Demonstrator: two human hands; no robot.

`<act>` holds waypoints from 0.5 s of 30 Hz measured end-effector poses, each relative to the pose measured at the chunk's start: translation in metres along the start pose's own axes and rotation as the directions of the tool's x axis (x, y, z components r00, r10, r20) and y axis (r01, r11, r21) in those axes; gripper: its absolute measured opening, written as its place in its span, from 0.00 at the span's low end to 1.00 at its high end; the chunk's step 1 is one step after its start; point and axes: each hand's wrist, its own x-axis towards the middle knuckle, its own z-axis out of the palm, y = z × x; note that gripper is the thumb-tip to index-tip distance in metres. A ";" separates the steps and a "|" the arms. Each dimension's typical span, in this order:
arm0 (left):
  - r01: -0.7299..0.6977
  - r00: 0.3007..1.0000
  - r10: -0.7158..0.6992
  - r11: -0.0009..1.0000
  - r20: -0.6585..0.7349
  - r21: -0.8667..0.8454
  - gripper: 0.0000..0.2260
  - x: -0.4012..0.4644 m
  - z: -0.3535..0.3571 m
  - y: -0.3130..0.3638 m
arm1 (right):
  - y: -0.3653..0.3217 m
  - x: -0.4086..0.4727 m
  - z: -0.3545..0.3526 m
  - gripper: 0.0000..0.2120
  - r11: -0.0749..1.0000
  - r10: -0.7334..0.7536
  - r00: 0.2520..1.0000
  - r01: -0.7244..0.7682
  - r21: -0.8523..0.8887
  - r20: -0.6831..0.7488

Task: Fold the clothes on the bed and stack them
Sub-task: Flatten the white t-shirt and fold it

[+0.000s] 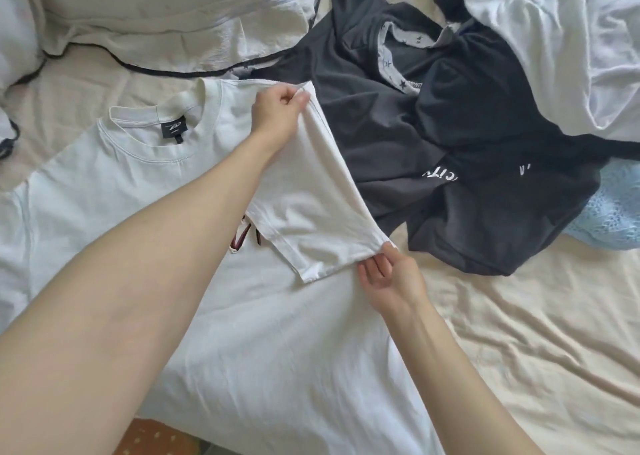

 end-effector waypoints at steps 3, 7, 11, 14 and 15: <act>-0.032 0.999 0.032 0.999 0.017 -0.016 0.04 0.002 0.008 0.000 | 0.002 0.003 -0.003 0.05 1.000 -0.023 1.000 0.023 0.012 -0.019; -0.009 1.000 0.005 0.993 0.029 0.118 0.12 -0.001 0.009 -0.016 | 0.003 0.011 -0.001 0.04 0.999 -0.030 0.997 0.030 -0.014 -0.065; -0.024 0.997 0.000 0.956 0.082 0.293 0.18 -0.017 -0.016 -0.039 | 0.007 0.016 -0.006 0.07 0.977 -0.121 0.993 0.117 -0.175 -0.011; -0.002 0.990 -0.055 0.913 0.127 0.409 0.17 -0.036 -0.040 -0.062 | 0.022 0.011 -0.009 0.09 0.906 -0.119 0.988 0.150 -0.397 0.101; 0.006 0.989 -0.067 0.907 0.131 0.422 0.16 -0.041 -0.048 -0.069 | 0.028 0.009 -0.009 0.10 0.880 -0.095 0.988 0.140 -0.453 0.121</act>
